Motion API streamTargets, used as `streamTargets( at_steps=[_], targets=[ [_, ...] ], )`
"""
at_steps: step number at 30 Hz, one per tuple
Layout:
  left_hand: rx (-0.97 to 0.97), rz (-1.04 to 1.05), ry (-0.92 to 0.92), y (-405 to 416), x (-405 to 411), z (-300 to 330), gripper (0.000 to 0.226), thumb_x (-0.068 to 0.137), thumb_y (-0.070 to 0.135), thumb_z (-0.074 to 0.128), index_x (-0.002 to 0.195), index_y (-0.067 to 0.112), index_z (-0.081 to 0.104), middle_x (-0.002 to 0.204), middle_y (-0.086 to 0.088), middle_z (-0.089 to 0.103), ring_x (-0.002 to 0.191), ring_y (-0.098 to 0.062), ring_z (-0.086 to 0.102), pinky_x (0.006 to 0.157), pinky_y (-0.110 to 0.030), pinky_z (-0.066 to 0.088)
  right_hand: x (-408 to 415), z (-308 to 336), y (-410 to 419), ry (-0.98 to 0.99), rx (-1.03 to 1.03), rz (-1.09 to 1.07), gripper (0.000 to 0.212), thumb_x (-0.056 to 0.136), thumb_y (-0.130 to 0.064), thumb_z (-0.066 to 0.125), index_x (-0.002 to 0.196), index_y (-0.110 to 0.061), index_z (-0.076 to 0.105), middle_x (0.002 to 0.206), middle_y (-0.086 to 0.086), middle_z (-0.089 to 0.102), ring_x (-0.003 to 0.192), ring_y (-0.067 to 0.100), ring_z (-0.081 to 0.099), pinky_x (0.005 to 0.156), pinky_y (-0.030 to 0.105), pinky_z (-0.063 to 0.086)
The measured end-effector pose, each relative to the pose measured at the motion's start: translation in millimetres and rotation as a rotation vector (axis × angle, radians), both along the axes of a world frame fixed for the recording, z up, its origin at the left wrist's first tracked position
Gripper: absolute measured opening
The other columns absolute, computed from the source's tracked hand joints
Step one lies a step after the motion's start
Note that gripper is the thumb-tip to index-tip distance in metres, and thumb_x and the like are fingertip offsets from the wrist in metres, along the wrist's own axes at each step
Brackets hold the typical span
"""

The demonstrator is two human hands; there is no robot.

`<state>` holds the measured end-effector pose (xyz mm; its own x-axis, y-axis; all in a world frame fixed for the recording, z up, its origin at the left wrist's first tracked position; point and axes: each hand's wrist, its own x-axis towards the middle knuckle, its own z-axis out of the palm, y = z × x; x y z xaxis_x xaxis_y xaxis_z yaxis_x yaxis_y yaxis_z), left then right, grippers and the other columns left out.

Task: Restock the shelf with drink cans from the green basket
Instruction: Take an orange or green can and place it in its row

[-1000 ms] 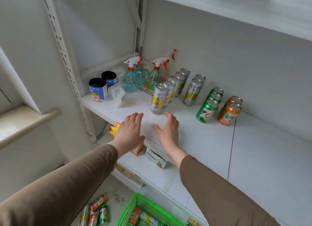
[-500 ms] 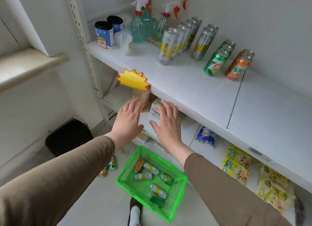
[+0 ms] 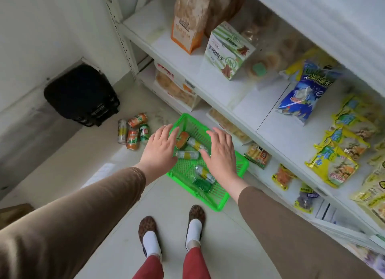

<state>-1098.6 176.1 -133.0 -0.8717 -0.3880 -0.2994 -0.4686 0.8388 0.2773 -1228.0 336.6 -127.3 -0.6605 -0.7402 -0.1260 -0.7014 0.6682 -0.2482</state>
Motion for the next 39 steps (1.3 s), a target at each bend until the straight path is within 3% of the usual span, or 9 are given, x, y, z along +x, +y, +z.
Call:
streamTargets(
  at_steps=[11, 19, 22, 26, 30, 34, 39],
  targets=[
    [0.075, -0.028, -0.197, 38, -17, -231, 0.092, 0.088, 0.040, 0.059, 0.156, 0.019, 0.001, 0.162, -0.010, 0.010, 0.149, -0.030, 0.010, 0.120, -0.043, 0.014, -17, -248, 46, -0.212, 0.128, -0.084, 0.055, 0.089, -0.024, 0.070, 0.138, -0.012, 0.048, 0.138, 0.006, 0.051, 0.131, 0.027, 0.043, 0.111, 0.036, 0.034],
    [0.065, -0.043, -0.180, 29, -36, -343, 0.091, 0.088, 0.041, 0.059, 0.156, 0.018, 0.004, 0.158, -0.010, 0.018, 0.145, -0.027, 0.016, 0.118, -0.041, 0.020, -46, -392, -21, -0.198, 0.178, 0.192, 0.057, 0.094, -0.010, 0.057, 0.148, -0.014, 0.040, 0.151, 0.003, 0.042, 0.141, 0.024, 0.035, 0.116, 0.037, 0.033],
    [0.087, -0.019, -0.183, 19, -41, -369, 0.090, 0.088, 0.042, 0.060, 0.156, 0.018, 0.005, 0.158, -0.009, 0.018, 0.145, -0.028, 0.017, 0.118, -0.042, 0.021, -60, -427, -57, -0.127, 0.212, 0.330, 0.062, 0.090, -0.001, 0.054, 0.148, -0.017, 0.039, 0.151, 0.004, 0.041, 0.142, 0.026, 0.034, 0.116, 0.042, 0.033],
    [0.105, -0.002, -0.160, 12, -46, -392, 0.090, 0.087, 0.041, 0.063, 0.155, 0.018, 0.008, 0.154, -0.007, 0.023, 0.141, -0.027, 0.023, 0.116, -0.042, 0.026, -75, -463, -95, -0.010, 0.308, 0.502, 0.057, 0.093, -0.005, 0.052, 0.148, -0.016, 0.041, 0.155, 0.007, 0.039, 0.146, 0.028, 0.030, 0.123, 0.045, 0.021],
    [0.092, 0.037, -0.133, 8, -47, -403, 0.090, 0.086, 0.042, 0.063, 0.154, 0.019, 0.009, 0.153, -0.006, 0.025, 0.141, -0.026, 0.025, 0.113, -0.041, 0.028, -80, -487, -107, 0.084, 0.332, 0.526, 0.054, 0.094, -0.009, 0.052, 0.147, -0.015, 0.042, 0.154, 0.007, 0.039, 0.146, 0.028, 0.029, 0.121, 0.042, 0.023],
    [0.073, 0.051, -0.119, 8, -48, -410, 0.091, 0.087, 0.044, 0.061, 0.155, 0.019, 0.006, 0.155, -0.006, 0.022, 0.142, -0.026, 0.023, 0.113, -0.042, 0.028, -79, -498, -107, 0.219, 0.384, 0.535, 0.041, 0.095, -0.013, 0.049, 0.135, -0.014, 0.054, 0.141, 0.009, 0.049, 0.133, 0.031, 0.041, 0.111, 0.044, 0.034],
    [0.077, 0.054, -0.136, 7, -46, -408, 0.092, 0.087, 0.044, 0.061, 0.155, 0.019, 0.005, 0.156, -0.006, 0.021, 0.142, -0.027, 0.023, 0.114, -0.043, 0.027, -81, -500, -91, 0.203, 0.400, 0.521, 0.048, 0.094, -0.012, 0.051, 0.142, -0.016, 0.048, 0.149, 0.009, 0.045, 0.137, 0.031, 0.038, 0.117, 0.046, 0.029]
  ],
)
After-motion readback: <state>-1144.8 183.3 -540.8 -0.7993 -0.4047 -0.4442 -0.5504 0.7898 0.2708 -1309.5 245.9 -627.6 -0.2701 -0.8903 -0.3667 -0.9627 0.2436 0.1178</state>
